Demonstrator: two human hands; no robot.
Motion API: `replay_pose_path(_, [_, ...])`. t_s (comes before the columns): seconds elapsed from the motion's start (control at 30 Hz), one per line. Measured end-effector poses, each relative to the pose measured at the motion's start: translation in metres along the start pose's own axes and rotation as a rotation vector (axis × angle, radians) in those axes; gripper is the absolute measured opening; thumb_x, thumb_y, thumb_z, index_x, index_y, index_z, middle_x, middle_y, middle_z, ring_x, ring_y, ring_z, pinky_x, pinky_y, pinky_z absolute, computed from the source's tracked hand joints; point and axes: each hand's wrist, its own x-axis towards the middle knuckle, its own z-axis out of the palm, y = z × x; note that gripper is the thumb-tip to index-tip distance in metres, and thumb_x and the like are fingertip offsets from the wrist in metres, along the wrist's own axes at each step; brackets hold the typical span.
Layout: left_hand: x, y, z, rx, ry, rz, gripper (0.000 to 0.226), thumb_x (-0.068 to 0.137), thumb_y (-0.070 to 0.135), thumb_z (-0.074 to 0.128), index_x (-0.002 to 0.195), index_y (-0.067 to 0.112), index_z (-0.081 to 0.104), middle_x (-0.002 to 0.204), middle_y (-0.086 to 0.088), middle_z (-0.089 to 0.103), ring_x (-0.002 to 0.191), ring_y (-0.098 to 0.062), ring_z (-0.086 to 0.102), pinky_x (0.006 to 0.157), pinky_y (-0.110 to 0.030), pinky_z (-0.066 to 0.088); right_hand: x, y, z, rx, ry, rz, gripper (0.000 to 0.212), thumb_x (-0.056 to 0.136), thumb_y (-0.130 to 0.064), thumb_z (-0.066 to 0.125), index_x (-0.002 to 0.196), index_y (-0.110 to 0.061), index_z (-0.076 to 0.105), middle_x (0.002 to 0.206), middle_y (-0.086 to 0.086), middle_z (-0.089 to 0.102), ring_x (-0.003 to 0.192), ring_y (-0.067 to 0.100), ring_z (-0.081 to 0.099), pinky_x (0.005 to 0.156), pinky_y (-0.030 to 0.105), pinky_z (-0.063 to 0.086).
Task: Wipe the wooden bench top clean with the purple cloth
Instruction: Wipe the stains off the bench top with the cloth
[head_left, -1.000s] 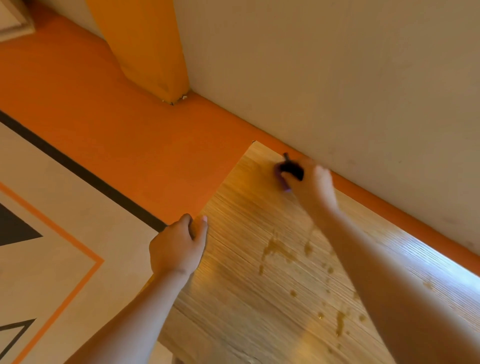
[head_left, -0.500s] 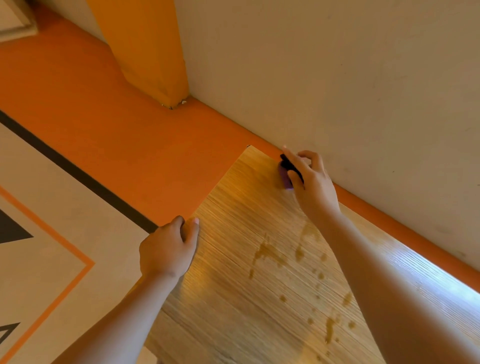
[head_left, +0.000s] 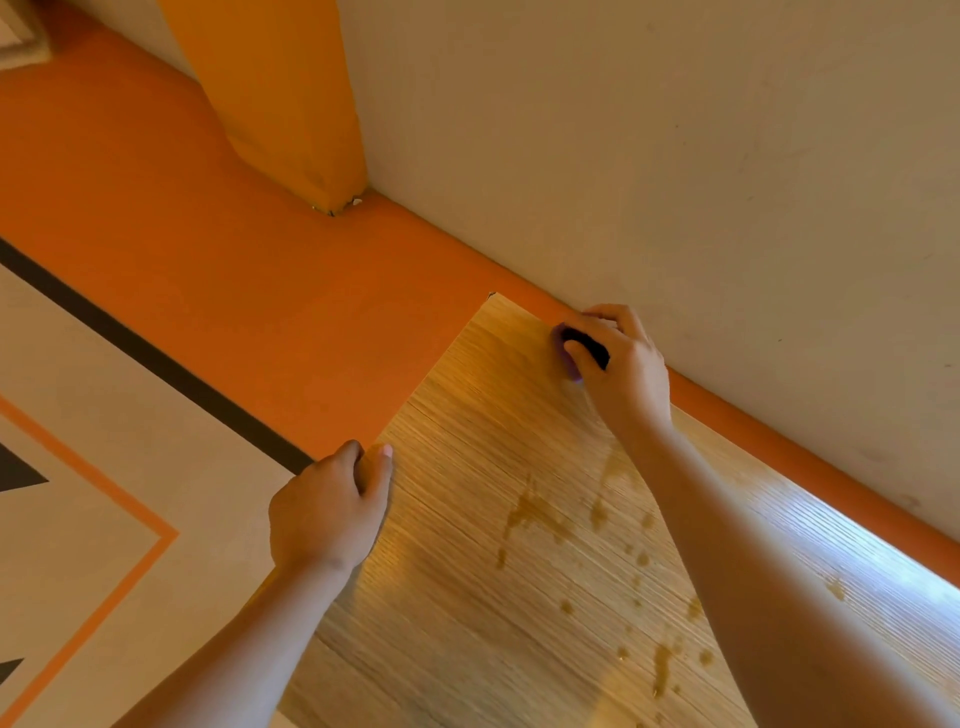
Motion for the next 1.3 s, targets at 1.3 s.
replay_pose_path(1.3, [0.002, 0.000, -0.001, -0.007, -0.037, -0.004, 0.050, 0.092, 0.057, 0.028, 0.061, 0.023, 0.047, 0.046, 0.006, 0.048, 0.039, -0.015, 0.048, 0.042, -0.026, 0.039, -0.047, 0.005, -0.005, 0.066, -0.142, 0.074, 0.030, 0.083, -0.025, 0.070, 0.111, -0.018, 0.065, 0.105, -0.006, 0.057, 0.095, 0.012, 0.058, 0.083, 0.032, 0.054])
